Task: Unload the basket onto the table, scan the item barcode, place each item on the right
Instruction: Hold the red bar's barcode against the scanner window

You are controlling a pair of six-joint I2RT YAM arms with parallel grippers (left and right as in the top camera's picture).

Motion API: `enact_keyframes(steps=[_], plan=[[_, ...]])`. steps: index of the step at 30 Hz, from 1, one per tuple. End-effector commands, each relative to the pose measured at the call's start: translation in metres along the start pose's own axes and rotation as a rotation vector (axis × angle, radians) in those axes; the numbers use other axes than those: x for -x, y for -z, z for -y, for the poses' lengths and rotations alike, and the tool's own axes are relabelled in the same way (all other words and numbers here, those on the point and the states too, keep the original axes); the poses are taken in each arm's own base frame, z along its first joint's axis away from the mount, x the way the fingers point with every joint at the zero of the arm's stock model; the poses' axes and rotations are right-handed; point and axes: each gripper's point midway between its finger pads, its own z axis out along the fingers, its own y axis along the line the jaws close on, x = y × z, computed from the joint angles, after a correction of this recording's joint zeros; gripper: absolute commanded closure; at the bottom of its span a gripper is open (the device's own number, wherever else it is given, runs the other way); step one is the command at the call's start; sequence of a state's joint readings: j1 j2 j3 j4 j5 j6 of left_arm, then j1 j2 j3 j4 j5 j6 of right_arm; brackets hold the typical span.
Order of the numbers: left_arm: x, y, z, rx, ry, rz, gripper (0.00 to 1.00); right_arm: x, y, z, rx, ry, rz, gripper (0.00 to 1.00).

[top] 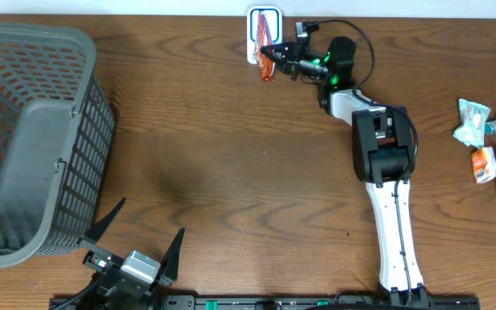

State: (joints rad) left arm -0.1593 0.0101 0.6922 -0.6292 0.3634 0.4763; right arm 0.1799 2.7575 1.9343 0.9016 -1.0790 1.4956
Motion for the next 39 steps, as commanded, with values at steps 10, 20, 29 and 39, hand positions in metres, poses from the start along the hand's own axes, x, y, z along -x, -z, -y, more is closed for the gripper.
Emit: enact_keyframes(steps=[10, 20, 29, 39], plan=[[0.000, 0.001, 0.001, -0.003, -0.012, 0.006, 0.02, 0.011, -0.008, 0.010, -0.037, -0.089, 0.073, 0.99], [-0.004, 0.001, -0.001, 0.009, -0.007, -0.016, 0.02, 0.026, -0.004, 0.005, -0.005, -0.461, 0.136, 0.99], [-0.004, 0.001, -0.001, 0.013, -0.008, -0.015, 0.02, -0.005, -0.031, -0.027, 0.078, -0.448, 0.015, 0.99], [-0.066, 0.011, 0.029, -0.101, 0.078, -0.272, 0.02, -0.001, -0.017, -0.005, 0.004, -0.555, 0.008, 0.99]])
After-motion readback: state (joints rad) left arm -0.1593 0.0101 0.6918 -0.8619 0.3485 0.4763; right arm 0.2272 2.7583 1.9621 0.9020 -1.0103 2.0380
